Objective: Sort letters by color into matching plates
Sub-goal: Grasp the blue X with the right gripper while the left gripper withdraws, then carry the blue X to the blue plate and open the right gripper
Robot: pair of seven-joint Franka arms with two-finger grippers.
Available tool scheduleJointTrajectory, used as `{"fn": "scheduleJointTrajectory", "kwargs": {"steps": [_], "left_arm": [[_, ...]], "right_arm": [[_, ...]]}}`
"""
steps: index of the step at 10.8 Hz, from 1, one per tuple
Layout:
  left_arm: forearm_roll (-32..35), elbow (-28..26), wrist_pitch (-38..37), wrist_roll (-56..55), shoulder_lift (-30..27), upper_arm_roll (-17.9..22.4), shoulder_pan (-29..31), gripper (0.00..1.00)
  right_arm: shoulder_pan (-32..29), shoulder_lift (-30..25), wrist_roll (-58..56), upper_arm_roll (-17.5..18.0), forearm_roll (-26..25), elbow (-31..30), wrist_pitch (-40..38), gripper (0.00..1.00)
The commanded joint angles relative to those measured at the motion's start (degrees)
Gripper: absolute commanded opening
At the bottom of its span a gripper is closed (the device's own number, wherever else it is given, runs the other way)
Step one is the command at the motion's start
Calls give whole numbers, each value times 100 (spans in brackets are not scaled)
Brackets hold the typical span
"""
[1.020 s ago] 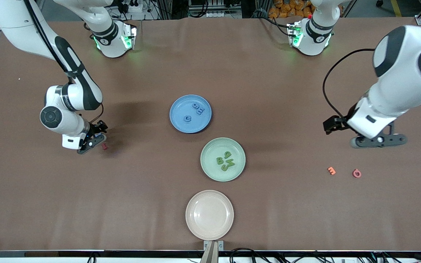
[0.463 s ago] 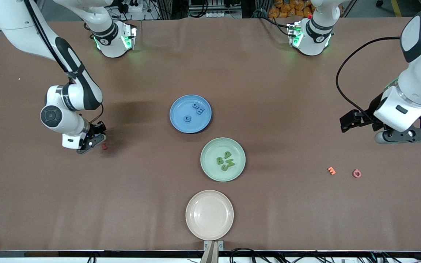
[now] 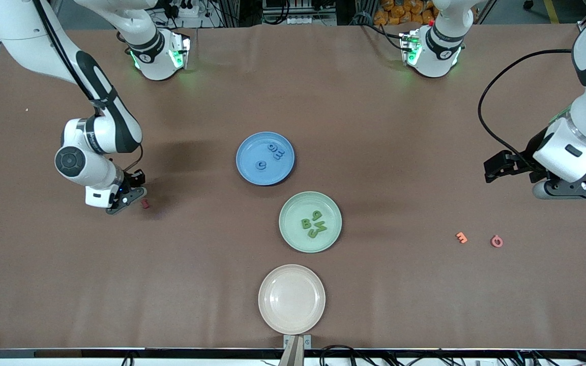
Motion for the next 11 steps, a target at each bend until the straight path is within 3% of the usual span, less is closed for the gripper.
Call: {"fn": "scheduleJointTrajectory", "kwargs": {"steps": [1,2,5,8,11], "left_arm": [[-170,43,-144,547,-369,270,47,100],[-232,-193,-153,1010,-703,533,-128,100],[-557,-240,-442,1200,-1057,1982,-1374,100],[-610,-248,-469,1138,-1189,2083,-1527,100],[-750,-353,-653,1051,-1478,2276,-1685,100]], "right_arm": [[34,-111,-21,61,181,199,-589,0],[165,-155,-21,52,408,243,-696,0],[525,-270,346,43,946,331,-1021,0],[1016,-384,1338,43,1008,340,-1118,0],[1535,-428,1963,43,1736,349,-1119,0]]}}
